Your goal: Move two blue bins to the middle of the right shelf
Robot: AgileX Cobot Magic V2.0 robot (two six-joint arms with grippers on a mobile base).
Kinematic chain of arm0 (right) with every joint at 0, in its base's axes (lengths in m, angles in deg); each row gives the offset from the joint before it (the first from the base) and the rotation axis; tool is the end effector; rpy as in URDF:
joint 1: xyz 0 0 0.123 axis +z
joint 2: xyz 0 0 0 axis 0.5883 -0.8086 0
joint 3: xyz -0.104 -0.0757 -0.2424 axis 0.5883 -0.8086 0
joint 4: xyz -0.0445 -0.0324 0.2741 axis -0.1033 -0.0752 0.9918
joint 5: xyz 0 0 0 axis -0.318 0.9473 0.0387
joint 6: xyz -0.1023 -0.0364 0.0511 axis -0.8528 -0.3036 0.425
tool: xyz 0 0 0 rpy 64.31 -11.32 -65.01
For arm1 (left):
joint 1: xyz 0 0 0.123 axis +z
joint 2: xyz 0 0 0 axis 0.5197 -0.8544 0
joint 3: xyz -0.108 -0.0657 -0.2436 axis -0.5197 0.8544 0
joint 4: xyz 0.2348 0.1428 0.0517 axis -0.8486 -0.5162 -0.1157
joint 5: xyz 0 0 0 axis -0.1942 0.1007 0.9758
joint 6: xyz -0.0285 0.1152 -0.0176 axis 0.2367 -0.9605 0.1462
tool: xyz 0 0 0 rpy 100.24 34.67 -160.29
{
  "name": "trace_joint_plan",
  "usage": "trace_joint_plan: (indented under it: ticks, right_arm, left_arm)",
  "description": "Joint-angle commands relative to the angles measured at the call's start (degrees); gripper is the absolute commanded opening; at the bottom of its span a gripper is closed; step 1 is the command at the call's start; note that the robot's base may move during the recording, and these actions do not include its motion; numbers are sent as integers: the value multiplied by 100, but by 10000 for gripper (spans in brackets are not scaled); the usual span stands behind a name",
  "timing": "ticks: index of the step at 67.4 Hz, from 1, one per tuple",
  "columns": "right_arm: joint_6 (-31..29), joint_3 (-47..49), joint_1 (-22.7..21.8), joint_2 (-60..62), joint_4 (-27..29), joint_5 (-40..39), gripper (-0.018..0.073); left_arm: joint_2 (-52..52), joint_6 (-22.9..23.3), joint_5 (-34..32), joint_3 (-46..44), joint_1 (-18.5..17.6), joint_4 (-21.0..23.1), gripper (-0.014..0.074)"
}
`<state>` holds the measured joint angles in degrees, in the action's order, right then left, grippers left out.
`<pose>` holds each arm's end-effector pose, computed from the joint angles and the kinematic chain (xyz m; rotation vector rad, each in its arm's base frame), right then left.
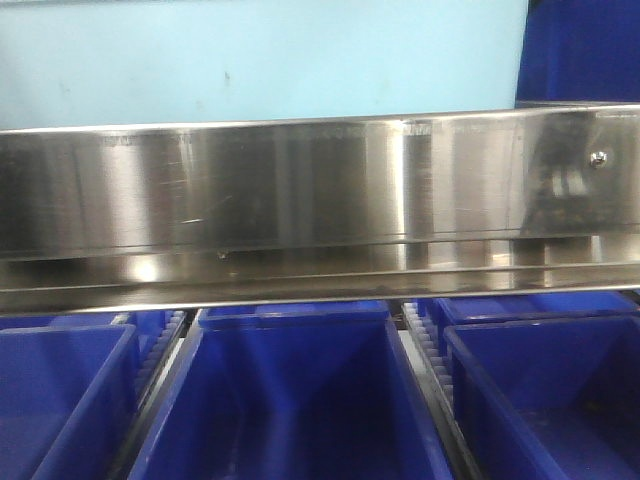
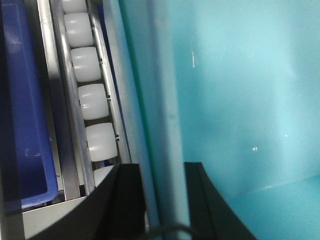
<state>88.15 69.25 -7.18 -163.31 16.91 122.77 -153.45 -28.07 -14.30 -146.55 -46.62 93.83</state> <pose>0.3403 0.1860 0.3220 -0.3682 2.6409 0.2258 0.3244 -0.1159 0.3153 0.3128 2.5999 -0.4120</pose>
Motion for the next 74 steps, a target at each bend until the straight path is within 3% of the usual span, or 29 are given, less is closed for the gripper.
trace_joint_plan:
  ticks: [1, 29, 51, 74]
  right_arm:
    - [76, -97, -13, -48, -56, 23, -162]
    - [76, 40, -13, 921, -56, -1008, -162]
    - [76, 1011, -13, 1219, -104, -1036, -162]
    - [76, 1062, -13, 1219, -104, -1036, -162]
  left_arm:
    - [70, -36, -43, 11, -40, 172, -111]
    - [756, -36, -238, -677, -40, 327, -111]
    - [1237, -36, -542, -1349, -40, 534, -111]
    - [1262, -36, -633, -1349, -40, 534, -111]
